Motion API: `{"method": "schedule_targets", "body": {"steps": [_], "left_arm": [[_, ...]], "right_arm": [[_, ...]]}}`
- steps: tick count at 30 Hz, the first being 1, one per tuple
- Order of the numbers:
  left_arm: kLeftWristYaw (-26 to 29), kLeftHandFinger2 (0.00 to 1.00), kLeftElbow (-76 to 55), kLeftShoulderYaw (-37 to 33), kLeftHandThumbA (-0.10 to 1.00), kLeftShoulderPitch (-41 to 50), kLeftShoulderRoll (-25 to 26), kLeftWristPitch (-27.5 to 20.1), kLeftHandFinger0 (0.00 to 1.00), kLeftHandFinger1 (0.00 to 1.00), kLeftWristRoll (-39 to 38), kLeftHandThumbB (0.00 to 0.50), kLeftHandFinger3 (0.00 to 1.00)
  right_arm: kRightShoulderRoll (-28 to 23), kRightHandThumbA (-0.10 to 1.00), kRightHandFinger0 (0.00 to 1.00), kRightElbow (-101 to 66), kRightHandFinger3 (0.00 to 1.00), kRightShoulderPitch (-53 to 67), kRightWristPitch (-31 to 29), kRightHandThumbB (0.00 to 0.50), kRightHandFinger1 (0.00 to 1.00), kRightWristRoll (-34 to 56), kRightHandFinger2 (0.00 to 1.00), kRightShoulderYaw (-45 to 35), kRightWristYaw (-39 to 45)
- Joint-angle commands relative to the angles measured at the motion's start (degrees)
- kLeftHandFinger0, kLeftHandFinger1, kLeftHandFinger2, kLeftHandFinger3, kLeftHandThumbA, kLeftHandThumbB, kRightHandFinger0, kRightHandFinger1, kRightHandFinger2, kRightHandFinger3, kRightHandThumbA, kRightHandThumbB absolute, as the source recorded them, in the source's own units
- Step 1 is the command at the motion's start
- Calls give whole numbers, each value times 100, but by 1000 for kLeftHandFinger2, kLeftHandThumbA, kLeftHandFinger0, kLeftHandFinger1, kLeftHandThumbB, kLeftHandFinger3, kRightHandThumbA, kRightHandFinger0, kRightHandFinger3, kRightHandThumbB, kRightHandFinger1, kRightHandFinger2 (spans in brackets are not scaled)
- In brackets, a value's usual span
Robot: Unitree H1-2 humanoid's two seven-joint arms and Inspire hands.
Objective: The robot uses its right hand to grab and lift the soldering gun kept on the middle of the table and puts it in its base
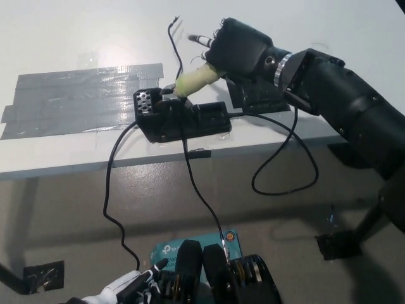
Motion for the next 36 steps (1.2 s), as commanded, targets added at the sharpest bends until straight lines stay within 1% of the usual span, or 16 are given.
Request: {"method": "schedule_targets", "body": {"steps": [1, 3, 4, 5, 8, 11, 14, 15, 16, 18, 22, 29, 32, 33, 35, 36], "left_arm": [[-49, 100, -62, -40, 1000, -56, 41, -39, 0, 0, -1, 500, 311], [-97, 64, -30, -41, 1000, -47, 53, -120, 0, 0, -43, 500, 297], [-96, 62, -27, -37, 1000, -49, 60, -126, 0, 0, -43, 500, 297], [-57, 46, -33, -36, 1000, -41, 64, -131, 0, 0, -11, 500, 294], [-14, 26, -88, -2, 1000, -8, 69, -114, 0, 0, -10, 500, 300], [-31, 3, 15, 39, 1000, -37, 83, -119, 0, 0, -54, 500, 309], [-24, 0, 14, 60, 1000, -34, 94, -91, 0, 0, -61, 500, 290], [30, 0, 39, 126, 1000, -6, 84, -116, 0, 0, -97, 500, 261], [33, 0, 47, 137, 1000, 4, 91, -126, 0, 0, -104, 500, 260], [37, 6, 88, 132, 1000, 25, 125, -165, 0, 0, -82, 500, 275], [5, 0, 229, 177, 1000, 47, 221, -350, 0, 0, -121, 500, 279], [-16, 0, 412, 262, 1000, 55, 232, -359, 0, 0, -186, 500, 315], [-30, 1, 436, 244, 1000, 56, 289, -363, 0, 0, -139, 500, 318], [-21, 0, 448, 264, 1000, 66, 290, -388, 0, 0, -152, 500, 319], [0, 0, 517, 289, 1000, 90, 278, -441, 0, 0, -169, 500, 294], [22, 0, 510, 277, 1000, 109, 294, -420, 0, 0, -131, 500, 295]], "right_arm": [[195, 837, 1000, -514, 1000, -133, 587, 500, 1000, 80, 1000, -109, 696], [276, 862, 1000, -712, 1000, -101, 765, 500, 1000, 211, 1000, -222, 1244], [283, 863, 1000, -735, 1000, -95, 781, 500, 1000, 217, 1000, -238, 1288], [337, 888, 1000, -1033, 1000, -57, 943, 500, 1000, 333, 1000, -357, 1895], [419, 932, 1000, -1140, 1000, -15, 996, 500, 1000, 439, 1000, -502, 2210], [510, 894, 1000, -1733, 1000, 108, 1384, 500, 1000, 1004, 1000, -938, 3761], [559, 891, 1000, -1842, 1000, 127, 1481, 500, 1000, 1151, 1000, -1074, 4122], [541, 890, 1000, -2130, 1000, 179, 1654, 500, 1000, 1238, 1000, -1195, 4513], [571, 890, 1000, -2090, 1000, 169, 1643, 500, 1000, 1228, 1000, -1199, 4502], [534, 835, 1000, -2364, 1000, 239, 1795, 500, 1000, 1247, 1000, -1322, 4817], [399, 868, 1000, -2707, 1000, 212, 1793, 500, 1000, 1147, 1000, -1377, 5115], [-404, 830, 1000, -5038, 1000, 728, 2054, 500, 1000, 1679, 1000, -1961, 6239], [-1074, 912, 1000, -6951, 1000, 1197, 2005, 500, 1000, 1742, 1000, -2311, 6362], [-1164, 909, 1000, -7261, 1000, 1312, 2015, 500, 1000, 1828, 1000, -2420, 6323], [-1577, 897, 1000, -8449, 1000, 1597, 2239, 500, 1000, 2020, 1000, -2706, 6657], [-1955, 876, 1000, -9568, 1000, 1870, 2590, 500, 1000, 2040, 1000, -3035, 7032]]}}
